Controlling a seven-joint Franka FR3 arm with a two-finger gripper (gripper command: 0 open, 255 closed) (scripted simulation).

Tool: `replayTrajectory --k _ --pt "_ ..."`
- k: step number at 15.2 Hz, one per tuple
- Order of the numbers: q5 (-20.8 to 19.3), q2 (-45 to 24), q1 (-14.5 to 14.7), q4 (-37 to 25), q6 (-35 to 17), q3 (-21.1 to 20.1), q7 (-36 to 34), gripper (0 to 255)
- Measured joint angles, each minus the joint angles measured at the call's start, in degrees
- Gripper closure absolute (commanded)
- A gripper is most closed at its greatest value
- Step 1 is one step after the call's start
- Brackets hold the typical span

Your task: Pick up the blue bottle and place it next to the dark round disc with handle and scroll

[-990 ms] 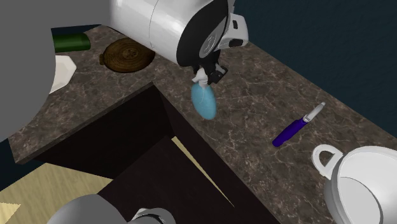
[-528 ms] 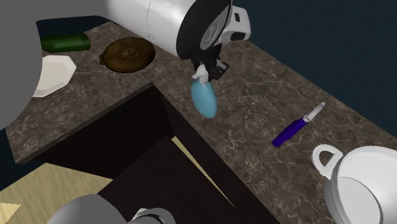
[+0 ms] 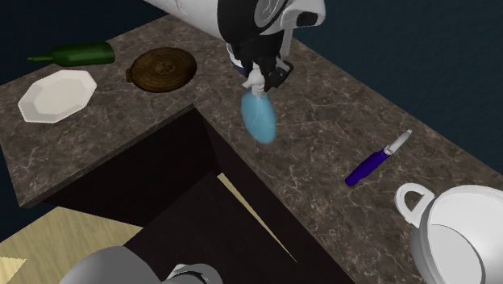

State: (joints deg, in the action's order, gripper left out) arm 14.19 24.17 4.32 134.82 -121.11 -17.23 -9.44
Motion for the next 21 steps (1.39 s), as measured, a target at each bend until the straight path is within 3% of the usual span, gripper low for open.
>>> replayTrajectory --k 21 --pt "-1.73 0.49 -0.78 -15.73 16.16 1.56 -1.82 255"
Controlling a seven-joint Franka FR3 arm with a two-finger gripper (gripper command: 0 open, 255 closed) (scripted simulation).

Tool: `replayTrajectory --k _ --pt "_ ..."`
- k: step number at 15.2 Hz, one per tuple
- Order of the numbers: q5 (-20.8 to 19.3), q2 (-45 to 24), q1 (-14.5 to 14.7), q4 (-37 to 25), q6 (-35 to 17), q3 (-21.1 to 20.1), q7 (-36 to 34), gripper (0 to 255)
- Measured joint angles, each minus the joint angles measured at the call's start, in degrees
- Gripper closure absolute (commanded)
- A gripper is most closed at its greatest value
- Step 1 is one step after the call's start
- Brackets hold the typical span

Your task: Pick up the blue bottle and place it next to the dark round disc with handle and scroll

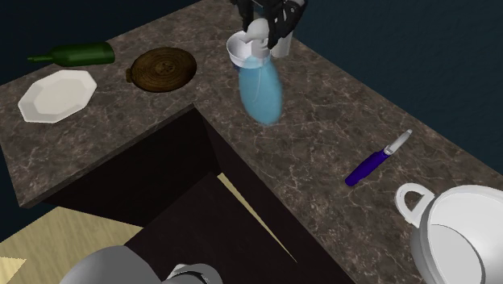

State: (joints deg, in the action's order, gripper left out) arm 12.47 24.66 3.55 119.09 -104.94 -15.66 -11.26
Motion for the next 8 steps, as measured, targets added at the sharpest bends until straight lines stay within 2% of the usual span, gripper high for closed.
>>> replayTrajectory --k 8 --pt "-0.65 -1.22 -0.30 -7.33 6.09 0.38 -0.81 255"
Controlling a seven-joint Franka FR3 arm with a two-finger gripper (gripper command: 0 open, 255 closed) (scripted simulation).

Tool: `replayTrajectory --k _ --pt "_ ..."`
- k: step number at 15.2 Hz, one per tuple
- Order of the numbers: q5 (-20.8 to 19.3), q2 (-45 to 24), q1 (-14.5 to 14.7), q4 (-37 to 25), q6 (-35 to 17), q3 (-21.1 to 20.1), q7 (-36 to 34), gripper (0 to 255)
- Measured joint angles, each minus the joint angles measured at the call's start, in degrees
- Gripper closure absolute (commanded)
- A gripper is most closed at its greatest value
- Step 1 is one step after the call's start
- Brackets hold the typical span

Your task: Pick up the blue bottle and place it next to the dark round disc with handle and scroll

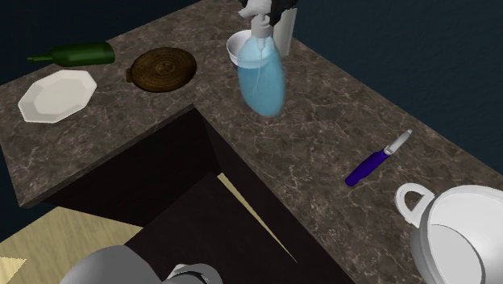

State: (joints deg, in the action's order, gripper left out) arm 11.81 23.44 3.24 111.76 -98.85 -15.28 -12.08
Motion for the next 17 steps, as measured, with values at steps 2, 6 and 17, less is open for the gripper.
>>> replayTrajectory --k 2,6,17 --pt "-0.12 -0.30 -0.05 -1.76 1.46 0.08 -0.19 255" --pt "-0.46 -1.41 -0.16 -6.07 4.63 0.05 -0.87 255" --pt "-1.46 -5.52 -0.56 -18.80 13.25 0.15 -2.18 255"
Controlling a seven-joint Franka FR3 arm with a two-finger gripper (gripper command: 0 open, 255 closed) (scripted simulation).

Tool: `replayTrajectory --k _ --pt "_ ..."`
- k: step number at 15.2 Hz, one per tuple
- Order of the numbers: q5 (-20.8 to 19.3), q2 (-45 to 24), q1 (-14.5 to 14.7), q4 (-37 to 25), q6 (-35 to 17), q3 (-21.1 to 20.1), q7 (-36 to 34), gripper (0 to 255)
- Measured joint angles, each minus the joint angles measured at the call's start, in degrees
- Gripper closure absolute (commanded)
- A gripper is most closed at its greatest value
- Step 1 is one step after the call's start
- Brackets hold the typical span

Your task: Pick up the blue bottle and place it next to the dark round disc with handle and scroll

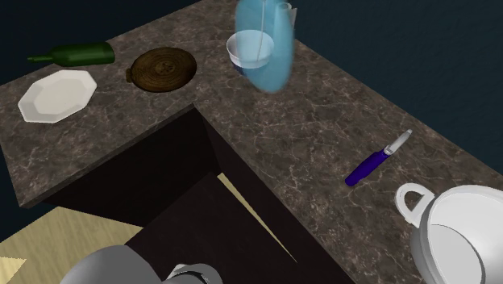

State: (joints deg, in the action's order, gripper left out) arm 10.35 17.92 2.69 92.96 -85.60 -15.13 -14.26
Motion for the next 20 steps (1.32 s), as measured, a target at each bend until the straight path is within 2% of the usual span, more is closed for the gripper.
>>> replayTrajectory --k 6,8,14,20 --pt "-0.70 -3.27 -0.08 -8.33 5.05 -0.38 -1.21 255" --pt "-0.87 -3.87 0.09 -9.20 5.25 -0.86 -1.88 255" --pt "-1.53 -5.17 1.86 -2.91 -2.88 -4.91 -6.34 255" --pt "-3.57 -9.43 3.88 0.68 -11.06 -9.44 -11.83 255"
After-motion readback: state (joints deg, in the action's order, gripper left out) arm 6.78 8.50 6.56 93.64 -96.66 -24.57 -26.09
